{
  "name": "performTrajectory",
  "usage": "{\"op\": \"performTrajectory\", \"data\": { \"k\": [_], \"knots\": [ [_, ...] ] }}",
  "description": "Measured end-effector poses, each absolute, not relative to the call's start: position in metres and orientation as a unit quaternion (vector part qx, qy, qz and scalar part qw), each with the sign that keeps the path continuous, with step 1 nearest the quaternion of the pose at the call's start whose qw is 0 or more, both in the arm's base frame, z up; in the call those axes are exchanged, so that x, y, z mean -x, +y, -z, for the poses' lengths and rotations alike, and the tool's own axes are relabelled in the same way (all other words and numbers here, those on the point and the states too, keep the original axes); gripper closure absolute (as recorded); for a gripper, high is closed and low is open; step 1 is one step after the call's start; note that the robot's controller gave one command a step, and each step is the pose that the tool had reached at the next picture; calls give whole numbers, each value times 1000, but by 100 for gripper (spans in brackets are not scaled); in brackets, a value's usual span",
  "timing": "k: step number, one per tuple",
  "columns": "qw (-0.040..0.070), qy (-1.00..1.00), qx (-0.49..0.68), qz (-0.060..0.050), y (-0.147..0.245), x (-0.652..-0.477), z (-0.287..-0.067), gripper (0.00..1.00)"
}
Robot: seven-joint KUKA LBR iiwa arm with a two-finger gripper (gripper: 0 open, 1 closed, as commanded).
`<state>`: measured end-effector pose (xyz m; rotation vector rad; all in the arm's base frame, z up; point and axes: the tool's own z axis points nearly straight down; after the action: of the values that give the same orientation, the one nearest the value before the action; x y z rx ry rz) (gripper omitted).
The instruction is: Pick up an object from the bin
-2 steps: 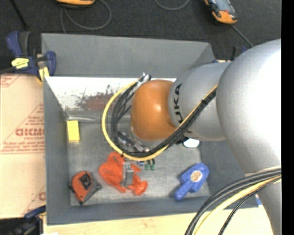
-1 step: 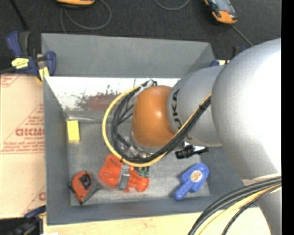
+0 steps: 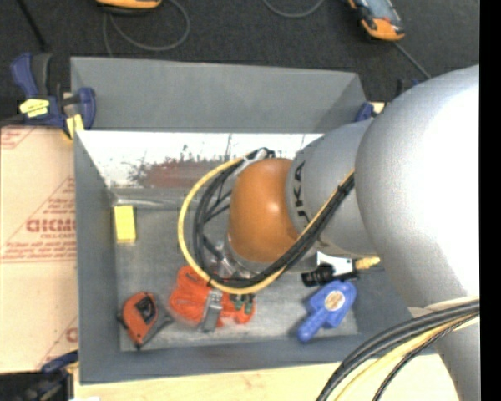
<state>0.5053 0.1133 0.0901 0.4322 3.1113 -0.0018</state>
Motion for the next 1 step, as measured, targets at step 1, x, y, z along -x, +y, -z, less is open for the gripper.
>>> {"op": "performTrajectory", "data": {
  "k": [1],
  "knots": [
    [3, 983, 182, 0, 150, -603, -74, 100]
  ]
}}
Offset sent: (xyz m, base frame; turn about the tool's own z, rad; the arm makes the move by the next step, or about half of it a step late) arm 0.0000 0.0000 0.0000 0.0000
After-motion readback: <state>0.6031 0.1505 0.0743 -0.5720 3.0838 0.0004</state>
